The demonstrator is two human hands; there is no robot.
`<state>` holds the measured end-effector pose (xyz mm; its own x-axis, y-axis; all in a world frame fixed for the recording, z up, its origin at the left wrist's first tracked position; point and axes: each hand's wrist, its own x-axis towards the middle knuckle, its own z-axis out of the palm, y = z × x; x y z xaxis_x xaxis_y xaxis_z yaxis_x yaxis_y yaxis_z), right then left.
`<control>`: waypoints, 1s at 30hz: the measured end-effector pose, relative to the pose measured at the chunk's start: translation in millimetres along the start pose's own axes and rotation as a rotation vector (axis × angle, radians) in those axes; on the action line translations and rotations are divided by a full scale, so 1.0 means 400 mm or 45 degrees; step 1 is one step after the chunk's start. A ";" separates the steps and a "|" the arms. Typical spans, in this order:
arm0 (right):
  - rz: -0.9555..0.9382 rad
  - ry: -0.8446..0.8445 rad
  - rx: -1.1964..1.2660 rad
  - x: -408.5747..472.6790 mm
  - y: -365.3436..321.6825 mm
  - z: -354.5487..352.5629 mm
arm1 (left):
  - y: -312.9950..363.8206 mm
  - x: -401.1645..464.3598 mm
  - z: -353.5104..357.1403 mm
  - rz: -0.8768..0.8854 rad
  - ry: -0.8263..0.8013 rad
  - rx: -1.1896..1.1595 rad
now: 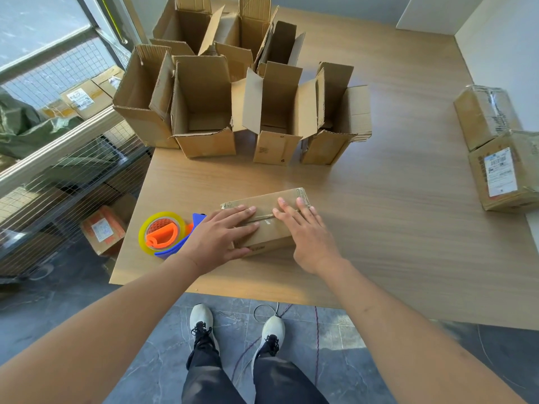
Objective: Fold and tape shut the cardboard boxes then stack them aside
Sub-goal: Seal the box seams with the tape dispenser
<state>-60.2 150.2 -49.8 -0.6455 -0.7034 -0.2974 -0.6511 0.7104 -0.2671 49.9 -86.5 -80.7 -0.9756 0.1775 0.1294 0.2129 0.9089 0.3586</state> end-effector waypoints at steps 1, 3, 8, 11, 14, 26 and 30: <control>0.001 -0.008 0.007 0.001 0.001 0.000 | 0.002 -0.002 0.008 -0.008 0.020 0.004; 0.006 -0.031 0.035 0.008 0.004 -0.006 | 0.007 -0.006 0.025 -0.037 0.043 0.011; -0.006 -0.072 0.082 0.026 0.019 -0.020 | 0.024 -0.008 0.050 -0.053 0.133 0.021; -0.013 -0.054 0.130 0.022 0.021 -0.021 | 0.034 -0.014 0.043 -0.056 0.080 0.019; -0.015 -0.025 0.194 0.019 0.019 -0.026 | 0.038 -0.026 0.025 -0.075 -0.067 0.048; 0.284 0.546 0.261 0.022 -0.051 0.057 | 0.058 -0.085 -0.023 -0.072 -0.150 -0.032; 0.303 0.638 0.479 0.040 -0.058 0.060 | 0.071 -0.077 -0.012 -0.098 -0.058 -0.031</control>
<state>-45.7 122.9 -70.5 -0.9207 -0.3871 0.0501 -0.3435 0.7424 -0.5751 86.3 -67.9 -70.1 -0.9904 0.1251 0.0589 0.1382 0.9110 0.3885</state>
